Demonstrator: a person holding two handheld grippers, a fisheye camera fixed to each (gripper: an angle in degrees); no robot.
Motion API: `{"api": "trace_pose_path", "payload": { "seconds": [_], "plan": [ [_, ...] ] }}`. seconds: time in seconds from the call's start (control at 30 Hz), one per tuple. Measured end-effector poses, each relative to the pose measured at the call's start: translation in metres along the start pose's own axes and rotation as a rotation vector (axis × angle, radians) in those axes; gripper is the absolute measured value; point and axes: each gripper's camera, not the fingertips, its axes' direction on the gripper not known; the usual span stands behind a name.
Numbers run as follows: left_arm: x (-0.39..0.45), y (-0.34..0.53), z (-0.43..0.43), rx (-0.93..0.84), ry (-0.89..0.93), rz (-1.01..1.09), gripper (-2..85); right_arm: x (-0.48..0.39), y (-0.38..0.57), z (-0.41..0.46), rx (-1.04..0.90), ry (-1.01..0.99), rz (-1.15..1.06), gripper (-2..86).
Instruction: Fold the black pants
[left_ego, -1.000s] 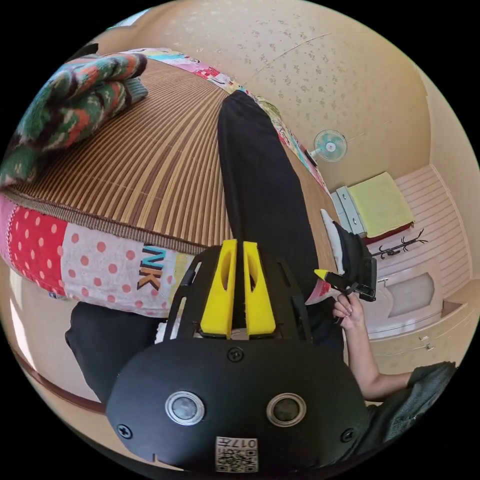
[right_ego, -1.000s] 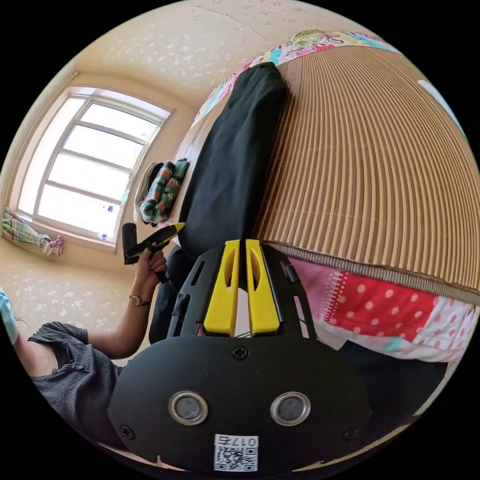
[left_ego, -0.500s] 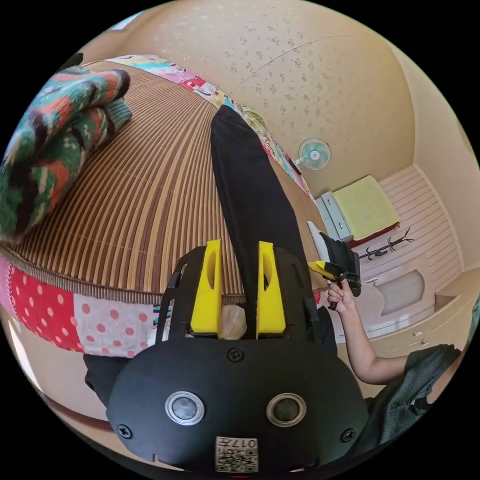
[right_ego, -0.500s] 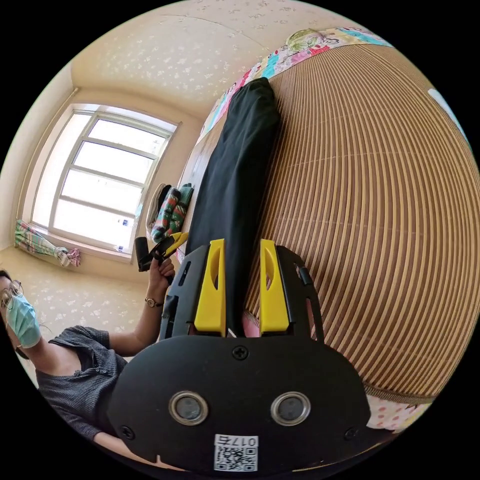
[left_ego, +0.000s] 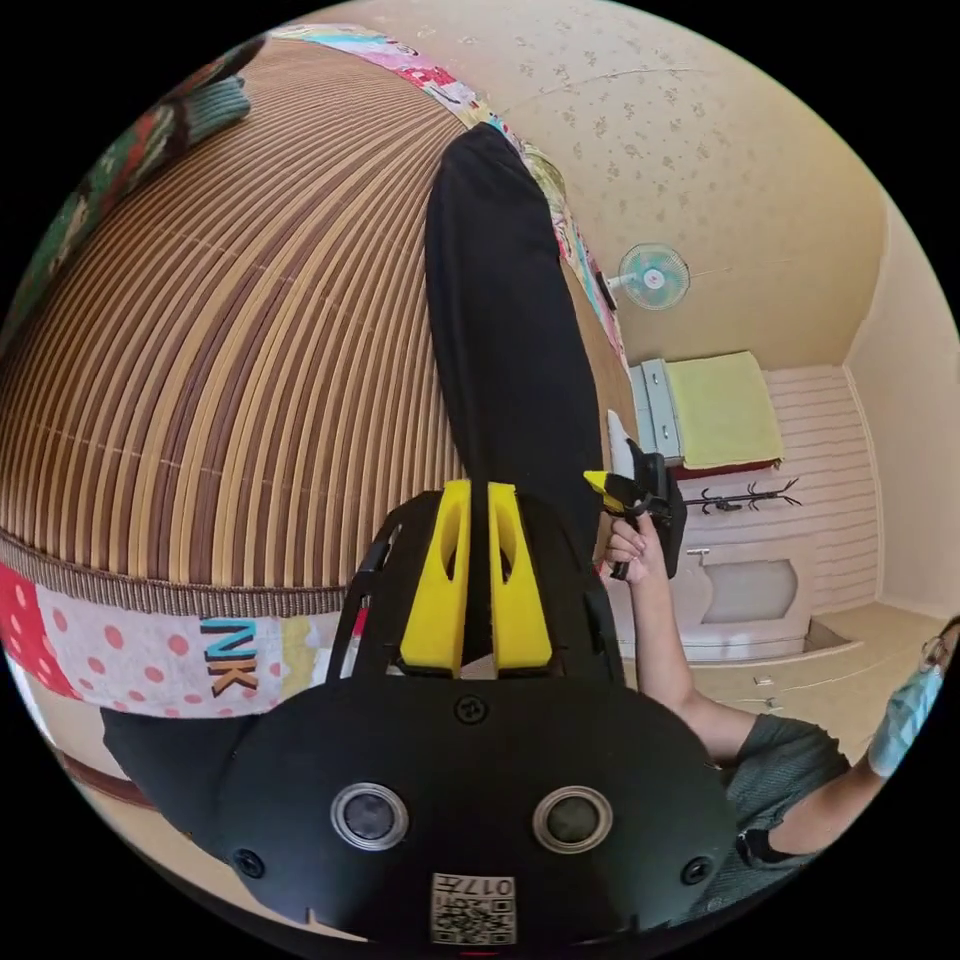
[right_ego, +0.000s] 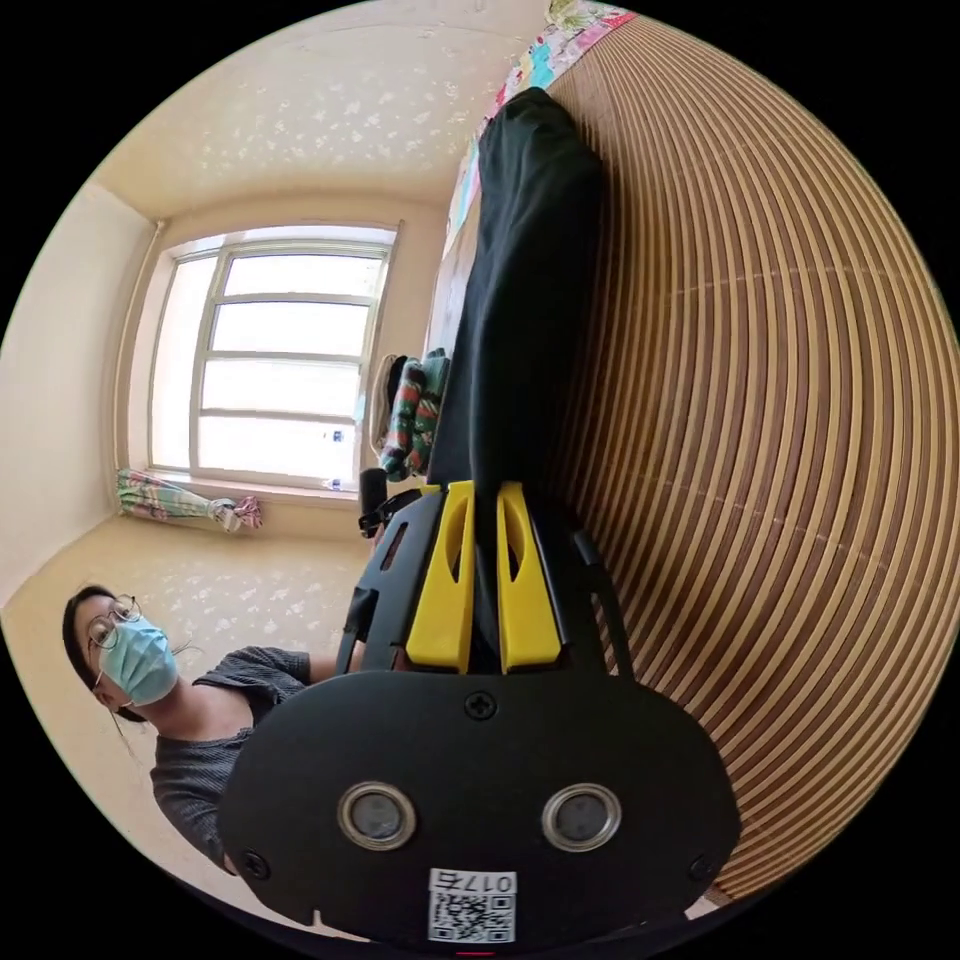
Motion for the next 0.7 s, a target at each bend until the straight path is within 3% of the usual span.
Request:
{"api": "trace_pose_path", "payload": {
  "seconds": [0.2,0.5,0.7],
  "plan": [
    [0.058,0.048,-0.054,0.111,0.304,0.230,1.2,-0.100,0.062,-0.040,0.100,-0.157,-0.258,2.4],
    [0.279,0.114,-0.148,0.345,0.330,0.860,0.9,-0.351,0.137,-0.103,0.199,-0.042,-0.753,1.6],
    [0.391,0.166,-0.197,0.510,0.464,1.067,0.9,-0.500,0.205,-0.121,0.279,0.086,-1.079,1.3]
  ]
}}
